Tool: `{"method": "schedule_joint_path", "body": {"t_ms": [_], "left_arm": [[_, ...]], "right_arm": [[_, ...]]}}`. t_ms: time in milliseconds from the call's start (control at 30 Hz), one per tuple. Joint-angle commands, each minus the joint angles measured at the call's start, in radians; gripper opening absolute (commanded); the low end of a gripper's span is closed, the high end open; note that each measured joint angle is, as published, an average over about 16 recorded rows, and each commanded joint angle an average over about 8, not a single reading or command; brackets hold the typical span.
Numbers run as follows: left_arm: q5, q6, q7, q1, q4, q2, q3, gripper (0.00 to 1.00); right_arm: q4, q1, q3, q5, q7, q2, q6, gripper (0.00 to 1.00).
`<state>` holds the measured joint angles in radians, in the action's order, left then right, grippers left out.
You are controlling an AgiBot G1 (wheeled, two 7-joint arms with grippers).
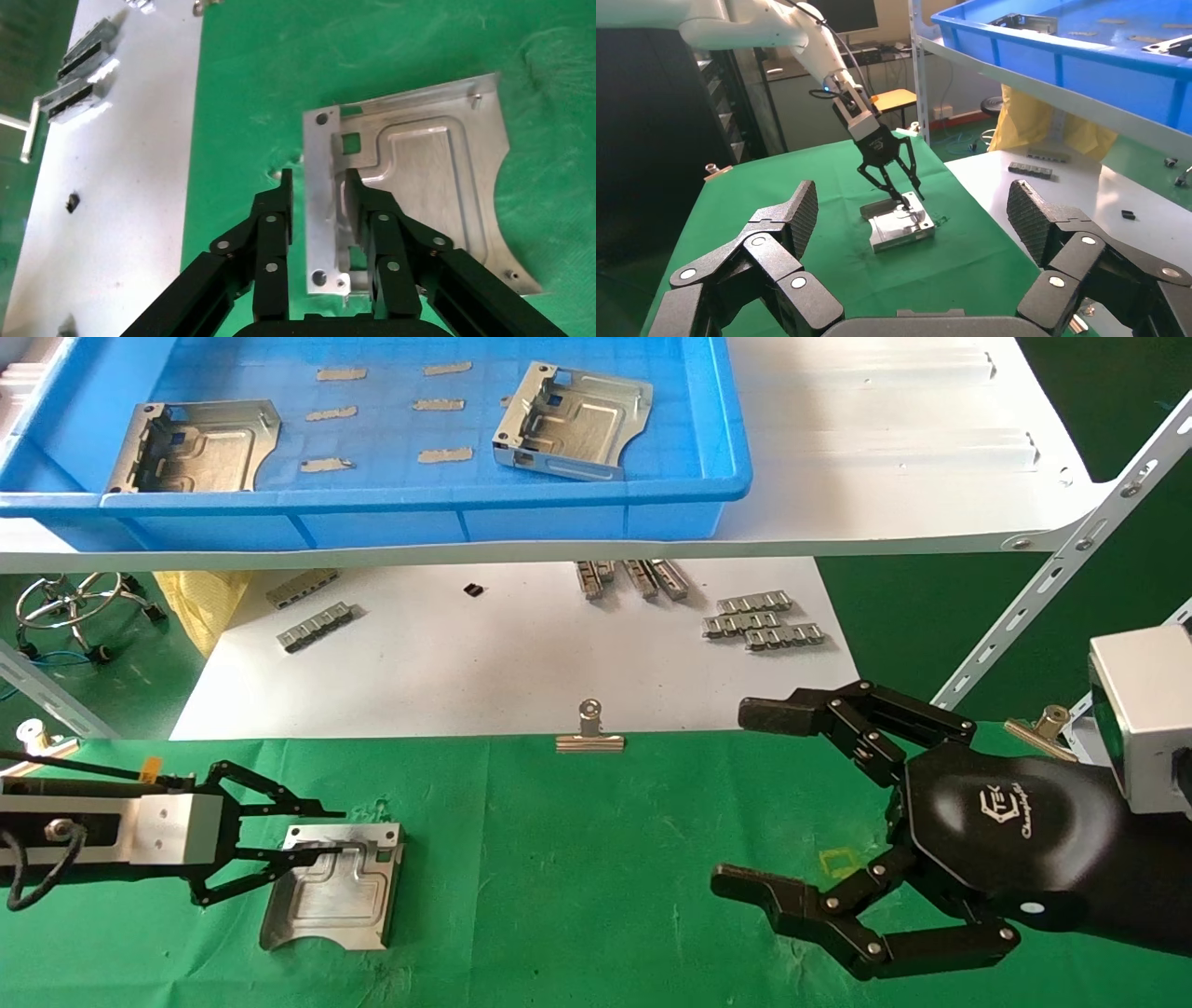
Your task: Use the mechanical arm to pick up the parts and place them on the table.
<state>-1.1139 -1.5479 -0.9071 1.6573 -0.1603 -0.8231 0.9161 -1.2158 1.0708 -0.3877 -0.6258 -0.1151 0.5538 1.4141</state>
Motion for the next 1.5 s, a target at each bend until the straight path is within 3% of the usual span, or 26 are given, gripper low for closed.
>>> {"method": "schedule_joint_path", "body": {"t_ms": [33,533,933,1500], "left_arm": [[-0.004,0.002,-0.013,0.006,0.015,-0.005,0.002,1.00],[0.206,-0.048,0.159,-0.114,0.018,0.047,-0.089,1.00],[0.210,-0.046,0.167,-0.121,0.004,0.049,-0.095,1.00],[0.254,-0.021,0.402,-0.238,-0.282,0.090,-0.232,1.00]], "right_arm": [[0.000,0.000,0.000,0.000,0.000,0.000,0.000,1.00],[0.000,0.000,0.000,0.000,0.000,0.000,0.000,1.00],[0.000,0.000,0.000,0.000,0.000,0.000,0.000,1.00],[0.000,0.000,0.000,0.000,0.000,0.000,0.000,1.00]]}}
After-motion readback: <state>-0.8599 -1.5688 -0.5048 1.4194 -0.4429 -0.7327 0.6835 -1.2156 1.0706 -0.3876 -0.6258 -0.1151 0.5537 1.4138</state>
